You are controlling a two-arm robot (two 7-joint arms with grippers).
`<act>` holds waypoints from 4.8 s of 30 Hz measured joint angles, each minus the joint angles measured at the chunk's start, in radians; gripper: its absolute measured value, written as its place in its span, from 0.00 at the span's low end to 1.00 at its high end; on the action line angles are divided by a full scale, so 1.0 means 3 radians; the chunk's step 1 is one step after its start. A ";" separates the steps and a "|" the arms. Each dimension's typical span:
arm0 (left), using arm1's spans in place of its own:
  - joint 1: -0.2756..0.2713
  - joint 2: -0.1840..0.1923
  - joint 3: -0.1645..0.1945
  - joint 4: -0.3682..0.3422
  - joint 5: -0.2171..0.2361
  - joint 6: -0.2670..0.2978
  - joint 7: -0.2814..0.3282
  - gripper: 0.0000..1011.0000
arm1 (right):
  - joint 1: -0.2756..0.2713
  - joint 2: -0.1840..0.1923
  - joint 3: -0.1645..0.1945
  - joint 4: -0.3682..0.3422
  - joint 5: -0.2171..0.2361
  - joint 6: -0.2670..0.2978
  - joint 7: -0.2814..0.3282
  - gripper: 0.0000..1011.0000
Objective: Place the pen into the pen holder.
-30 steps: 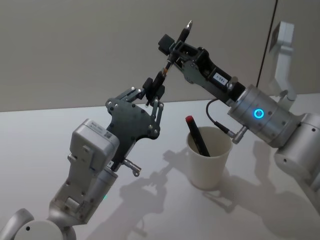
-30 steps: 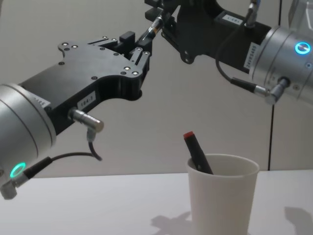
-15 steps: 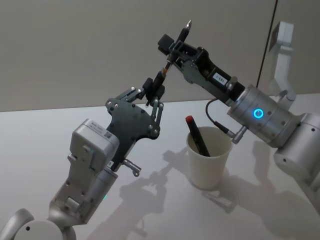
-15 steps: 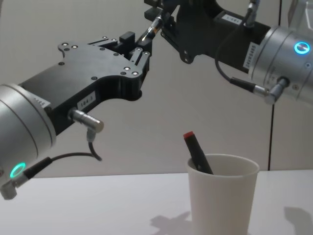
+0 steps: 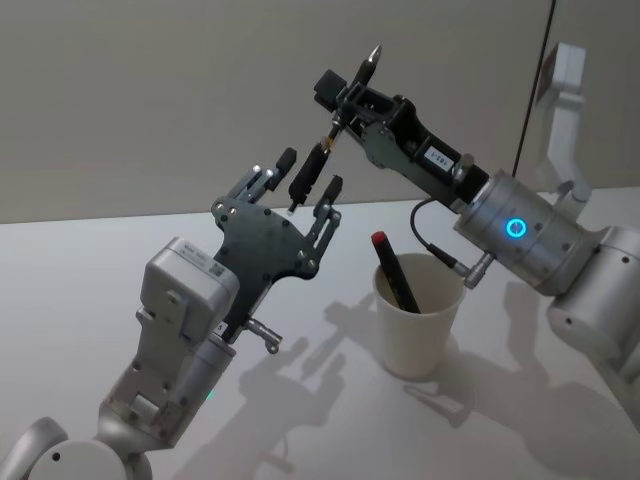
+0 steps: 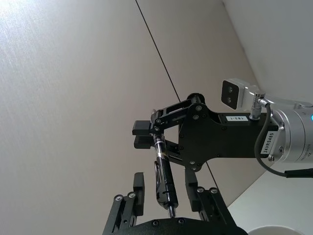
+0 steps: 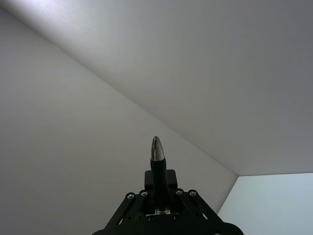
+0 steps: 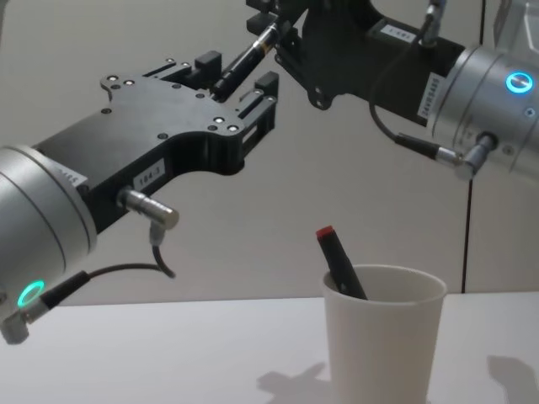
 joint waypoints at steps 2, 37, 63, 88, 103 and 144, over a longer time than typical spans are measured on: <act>0.0000 0.0000 0.0000 0.0000 0.0000 0.0000 0.0000 0.55 | 0.0000 0.0000 0.0000 0.0000 0.0000 0.0000 0.0000 0.13; 0.0000 0.0000 0.0000 -0.0001 -0.0001 -0.0006 0.0000 0.99 | 0.0001 0.0422 0.0239 -0.0258 -0.0755 -0.0475 0.0087 0.13; 0.0000 0.0000 0.0000 -0.0001 -0.0001 -0.0005 0.0000 0.99 | -0.0710 0.1112 0.0301 -0.0441 -0.1441 -0.0902 -0.0135 0.13; 0.0000 0.0000 0.0000 -0.0001 -0.0001 -0.0005 0.0000 0.99 | -0.0593 0.1071 0.0390 -0.0530 -0.1138 -0.1137 -0.0025 0.13; 0.0000 0.0000 0.0000 -0.0001 -0.0002 -0.0006 0.0000 0.99 | -0.0416 0.1008 0.0354 -0.0528 -0.1382 -0.0901 0.0054 0.13; 0.0000 0.0000 0.0000 -0.0001 -0.0002 -0.0006 0.0000 0.99 | -0.0141 0.0745 0.0100 -0.0214 -0.1829 -0.0363 0.0301 0.21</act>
